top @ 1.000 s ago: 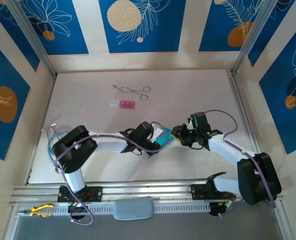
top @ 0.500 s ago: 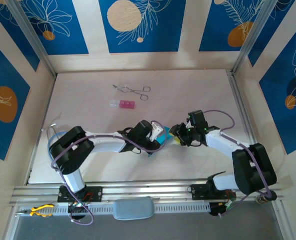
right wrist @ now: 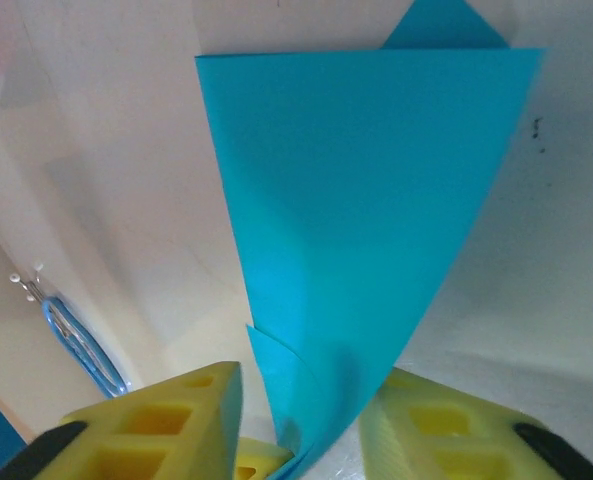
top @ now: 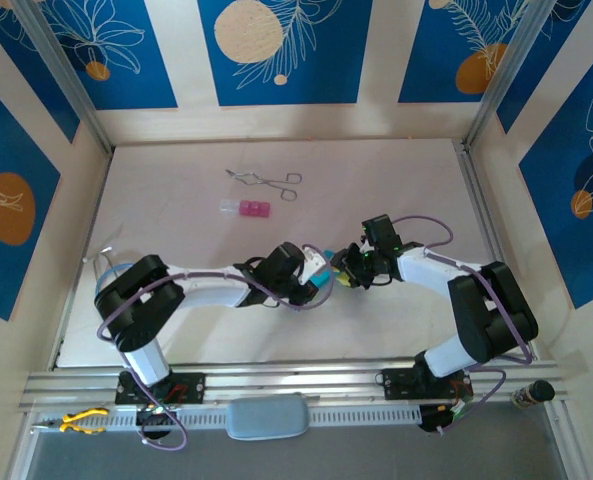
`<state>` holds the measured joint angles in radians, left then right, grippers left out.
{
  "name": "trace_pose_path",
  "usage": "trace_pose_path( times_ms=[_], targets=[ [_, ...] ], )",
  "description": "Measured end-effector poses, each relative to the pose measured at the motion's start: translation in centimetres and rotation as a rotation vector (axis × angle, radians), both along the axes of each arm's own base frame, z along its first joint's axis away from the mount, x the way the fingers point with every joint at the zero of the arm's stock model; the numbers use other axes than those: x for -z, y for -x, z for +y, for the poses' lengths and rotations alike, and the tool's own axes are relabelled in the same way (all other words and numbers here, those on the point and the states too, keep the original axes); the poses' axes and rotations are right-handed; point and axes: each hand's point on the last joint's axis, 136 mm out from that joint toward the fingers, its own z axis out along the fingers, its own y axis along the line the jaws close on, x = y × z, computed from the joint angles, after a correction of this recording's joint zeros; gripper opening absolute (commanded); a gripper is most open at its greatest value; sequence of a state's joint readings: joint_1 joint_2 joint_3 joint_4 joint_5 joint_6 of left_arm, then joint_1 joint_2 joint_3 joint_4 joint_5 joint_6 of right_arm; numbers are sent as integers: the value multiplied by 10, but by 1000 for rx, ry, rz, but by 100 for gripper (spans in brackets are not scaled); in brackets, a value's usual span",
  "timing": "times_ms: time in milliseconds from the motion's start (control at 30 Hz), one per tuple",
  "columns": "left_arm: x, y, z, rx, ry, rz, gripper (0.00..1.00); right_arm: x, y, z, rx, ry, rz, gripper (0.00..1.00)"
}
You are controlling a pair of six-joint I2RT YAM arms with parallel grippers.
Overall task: Fold a paper plane with a square sheet of paper (pick it up from the middle)
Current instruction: Fold the wing for the fifth time at the center of the table.
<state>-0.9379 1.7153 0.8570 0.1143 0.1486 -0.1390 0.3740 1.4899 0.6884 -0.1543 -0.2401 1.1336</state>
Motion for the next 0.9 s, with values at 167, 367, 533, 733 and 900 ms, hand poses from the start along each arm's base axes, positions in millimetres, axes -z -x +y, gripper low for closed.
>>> trace_pose_path(
  times_ms=[167, 367, 533, 733, 900],
  targets=[
    [0, 0, 0, 11, -18, -32, 5, 0, 1, 0, -4, -1, 3, 19],
    [-1, -1, 1, 16, -28, -57, 6, 0, 1, 1, -7, -2, 3, 10],
    [-1, 0, 0, 34, -41, -80, 8, 0, 2, 2, -10, -2, 3, 5],
    [-2, -1, 2, 46, -54, -110, 11, 0, 2, 2, -11, -5, 5, 3],
    [-6, -1, 3, 57, -57, -133, 32, 0, 3, 3, -13, -8, 5, 3]
  ],
)
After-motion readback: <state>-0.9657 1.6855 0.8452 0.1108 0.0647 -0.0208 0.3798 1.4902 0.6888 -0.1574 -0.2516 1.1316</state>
